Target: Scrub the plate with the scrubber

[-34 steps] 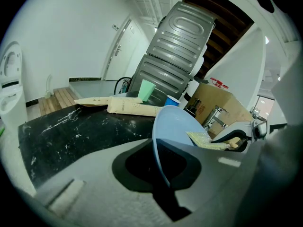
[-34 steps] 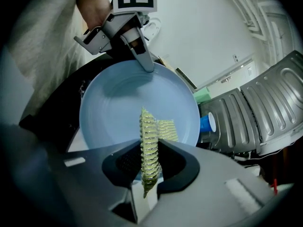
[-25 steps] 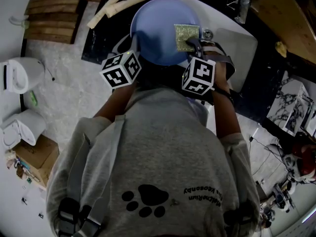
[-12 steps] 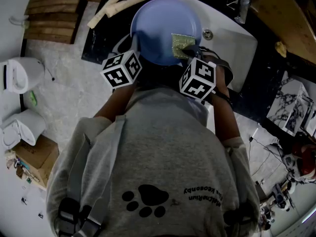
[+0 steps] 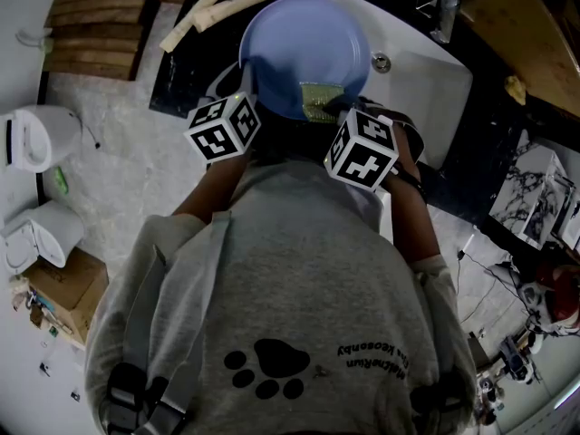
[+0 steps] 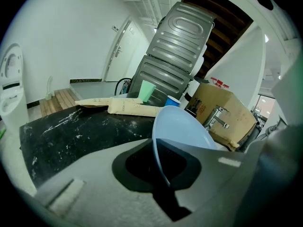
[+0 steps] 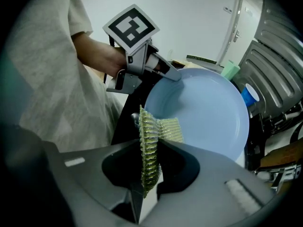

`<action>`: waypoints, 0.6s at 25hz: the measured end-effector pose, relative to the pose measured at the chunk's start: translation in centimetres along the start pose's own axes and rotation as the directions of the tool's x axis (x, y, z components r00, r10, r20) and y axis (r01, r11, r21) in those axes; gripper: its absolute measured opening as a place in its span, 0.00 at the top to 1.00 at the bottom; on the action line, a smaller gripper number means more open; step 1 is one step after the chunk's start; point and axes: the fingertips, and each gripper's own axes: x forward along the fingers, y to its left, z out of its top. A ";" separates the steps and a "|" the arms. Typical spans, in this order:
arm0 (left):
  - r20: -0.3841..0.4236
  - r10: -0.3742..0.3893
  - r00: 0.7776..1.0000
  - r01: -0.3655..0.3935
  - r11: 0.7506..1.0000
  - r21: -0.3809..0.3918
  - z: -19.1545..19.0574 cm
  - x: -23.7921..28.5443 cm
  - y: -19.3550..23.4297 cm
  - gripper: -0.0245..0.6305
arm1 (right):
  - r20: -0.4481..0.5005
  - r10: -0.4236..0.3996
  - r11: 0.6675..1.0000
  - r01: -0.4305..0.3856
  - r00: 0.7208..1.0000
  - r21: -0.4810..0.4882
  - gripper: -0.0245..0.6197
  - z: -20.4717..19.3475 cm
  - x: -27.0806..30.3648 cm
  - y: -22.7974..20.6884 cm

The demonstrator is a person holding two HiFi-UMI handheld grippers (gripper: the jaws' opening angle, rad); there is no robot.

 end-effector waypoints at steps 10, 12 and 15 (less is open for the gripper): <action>0.007 -0.003 1.000 0.003 1.000 0.001 0.0 0.0 -0.1 0.93 | 0.068 0.097 0.995 -0.098 0.993 0.010 0.84 2.0 -0.8 2.4; 0.008 -0.004 1.000 0.004 1.000 0.002 0.0 0.0 0.0 0.93 | 0.104 0.115 0.993 -0.118 0.988 0.025 0.84 2.6 -1.1 2.7; 0.010 -0.005 1.000 0.005 1.000 0.003 0.0 0.0 -0.1 0.93 | 0.152 0.132 0.989 -0.141 0.980 0.045 0.84 3.4 -1.6 3.0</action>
